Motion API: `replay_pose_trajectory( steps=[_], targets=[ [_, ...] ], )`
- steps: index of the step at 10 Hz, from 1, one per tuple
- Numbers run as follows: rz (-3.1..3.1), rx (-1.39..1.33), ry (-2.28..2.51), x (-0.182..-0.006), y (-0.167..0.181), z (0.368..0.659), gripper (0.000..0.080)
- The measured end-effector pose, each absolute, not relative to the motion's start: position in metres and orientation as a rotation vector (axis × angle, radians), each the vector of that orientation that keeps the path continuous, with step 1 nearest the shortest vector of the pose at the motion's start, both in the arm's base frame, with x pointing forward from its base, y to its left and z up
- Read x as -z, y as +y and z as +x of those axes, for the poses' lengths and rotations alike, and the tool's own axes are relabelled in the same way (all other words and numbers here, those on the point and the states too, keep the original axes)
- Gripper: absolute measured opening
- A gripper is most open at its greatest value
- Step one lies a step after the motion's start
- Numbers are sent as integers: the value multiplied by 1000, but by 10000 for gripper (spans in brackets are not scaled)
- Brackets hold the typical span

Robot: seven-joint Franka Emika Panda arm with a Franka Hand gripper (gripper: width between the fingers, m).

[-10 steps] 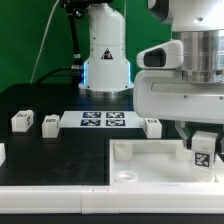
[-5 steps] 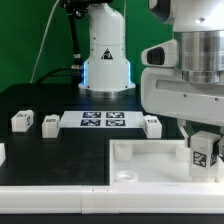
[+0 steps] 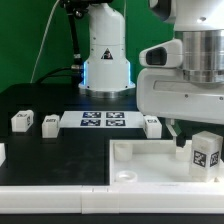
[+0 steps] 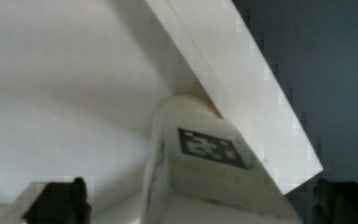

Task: Assemble one leg

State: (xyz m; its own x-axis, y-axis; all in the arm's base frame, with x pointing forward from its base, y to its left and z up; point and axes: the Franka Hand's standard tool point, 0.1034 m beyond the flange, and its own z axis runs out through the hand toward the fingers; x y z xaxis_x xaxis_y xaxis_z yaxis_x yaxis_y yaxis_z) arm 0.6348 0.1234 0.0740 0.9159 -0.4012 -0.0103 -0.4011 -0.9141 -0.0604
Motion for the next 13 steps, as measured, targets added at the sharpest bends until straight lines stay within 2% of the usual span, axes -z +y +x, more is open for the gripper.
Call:
replay_pose_trajectory(
  steps=[6,9,11,12,13],
  targets=[
    [-3080,-39,-448,-79,109,641,649],
    [-3056,-31,-578,-79,110,640,649],
    [-3067,-32,-512,-79,111,640,386],
    [-3067,-32,-516,-79,111,640,290],
    [-3085,-34,-379,-79,112,640,290]
  ],
)
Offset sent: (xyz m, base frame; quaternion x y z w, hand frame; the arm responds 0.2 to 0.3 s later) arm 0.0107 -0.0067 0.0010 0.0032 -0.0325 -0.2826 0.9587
